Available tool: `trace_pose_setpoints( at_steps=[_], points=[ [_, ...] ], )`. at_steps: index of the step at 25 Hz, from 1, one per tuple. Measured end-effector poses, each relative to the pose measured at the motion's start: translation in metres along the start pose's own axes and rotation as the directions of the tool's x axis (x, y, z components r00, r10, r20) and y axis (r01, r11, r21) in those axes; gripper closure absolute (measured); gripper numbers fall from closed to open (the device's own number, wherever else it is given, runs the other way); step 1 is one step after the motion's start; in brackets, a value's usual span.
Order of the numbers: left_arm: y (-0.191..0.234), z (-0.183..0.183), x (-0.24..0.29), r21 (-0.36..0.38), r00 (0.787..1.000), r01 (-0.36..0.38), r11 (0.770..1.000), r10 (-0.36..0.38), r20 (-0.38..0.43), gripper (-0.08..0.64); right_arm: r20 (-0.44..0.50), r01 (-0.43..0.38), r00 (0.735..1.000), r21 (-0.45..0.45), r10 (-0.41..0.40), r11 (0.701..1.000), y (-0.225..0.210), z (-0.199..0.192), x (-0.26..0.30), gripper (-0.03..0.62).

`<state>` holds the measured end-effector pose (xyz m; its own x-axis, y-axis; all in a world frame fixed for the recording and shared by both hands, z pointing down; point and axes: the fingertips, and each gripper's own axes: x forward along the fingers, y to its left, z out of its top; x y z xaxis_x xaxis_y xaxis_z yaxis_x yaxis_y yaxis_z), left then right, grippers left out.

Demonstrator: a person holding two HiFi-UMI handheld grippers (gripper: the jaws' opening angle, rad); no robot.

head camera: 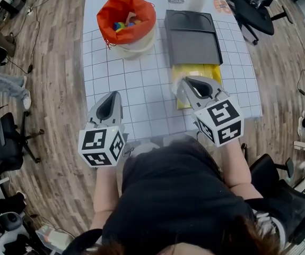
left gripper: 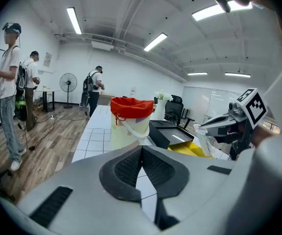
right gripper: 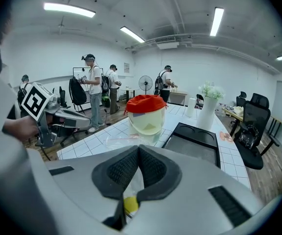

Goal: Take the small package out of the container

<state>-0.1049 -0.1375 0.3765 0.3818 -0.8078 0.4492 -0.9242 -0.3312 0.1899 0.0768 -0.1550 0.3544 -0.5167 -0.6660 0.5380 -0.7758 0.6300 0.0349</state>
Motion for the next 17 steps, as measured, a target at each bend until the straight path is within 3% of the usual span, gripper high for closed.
trace_pose_setpoints(
  at_steps=[17],
  points=[
    [-0.0039,-0.0065,-0.0008,0.014,1.0,0.0,1.0,0.0,-0.018,0.534,0.019,0.0,1.0,0.023,-0.001,1.0,-0.0005,-0.0043,-0.0007,0.577]
  ],
)
